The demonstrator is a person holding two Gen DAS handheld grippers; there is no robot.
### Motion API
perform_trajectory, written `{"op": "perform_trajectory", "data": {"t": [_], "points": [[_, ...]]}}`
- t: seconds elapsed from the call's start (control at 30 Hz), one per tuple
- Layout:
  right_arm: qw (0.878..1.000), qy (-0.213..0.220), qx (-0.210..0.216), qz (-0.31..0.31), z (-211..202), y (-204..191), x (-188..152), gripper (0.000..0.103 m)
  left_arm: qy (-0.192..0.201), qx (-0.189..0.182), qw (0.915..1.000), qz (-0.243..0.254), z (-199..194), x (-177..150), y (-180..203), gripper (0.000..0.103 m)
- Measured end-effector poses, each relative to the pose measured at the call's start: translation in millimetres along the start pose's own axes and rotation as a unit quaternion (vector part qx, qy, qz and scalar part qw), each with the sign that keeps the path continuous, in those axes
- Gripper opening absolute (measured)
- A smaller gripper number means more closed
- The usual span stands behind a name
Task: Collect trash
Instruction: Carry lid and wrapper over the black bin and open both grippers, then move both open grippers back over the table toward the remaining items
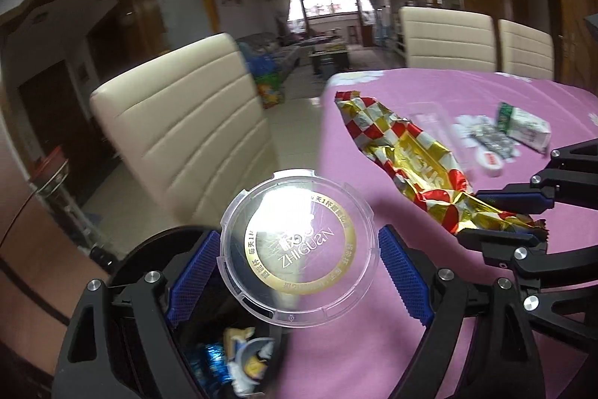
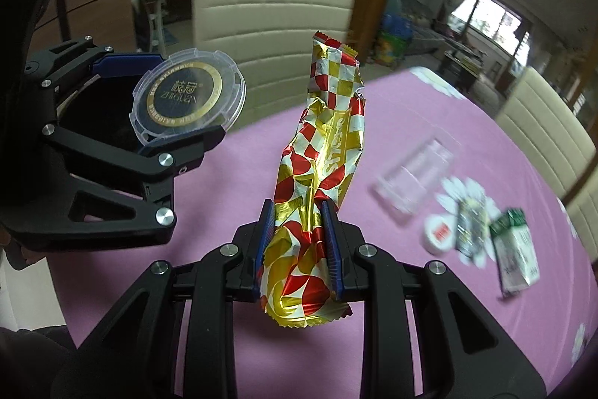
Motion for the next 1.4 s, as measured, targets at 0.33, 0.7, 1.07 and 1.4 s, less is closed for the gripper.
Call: {"op": "perform_trajectory", "data": {"t": [0.33, 0.7, 1.07, 1.4], "points": [[0.998, -0.002, 0.034, -0.056, 25, -85, 51, 0.027, -0.023, 0.047, 0.9964, -0.067, 7, -39, -92, 0.084], [0.996, 0.001, 0.034, -0.078, 28, -101, 67, 0.027, -0.034, 0.044, 0.9935, -0.099, 11, -57, -116, 0.086], [0.992, 0.008, 0.050, -0.117, 30, -136, 68, 0.040, -0.037, 0.084, 0.9866, -0.135, 0, -79, -151, 0.090], [0.996, 0.038, -0.004, -0.086, 23, -108, 56, 0.093, -0.038, 0.065, 0.9883, -0.133, 3, -71, -134, 0.090]]}}
Point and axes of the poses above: each gripper's, at about its wrist camera, not at the fingertips, and z roughly the way its jaws point, y to its right, x to its top, the point moved 4 cm from there along z, roughly the way its jaws point, and after that the axes turned 12 degrees about -y, right-handed, at the moved point
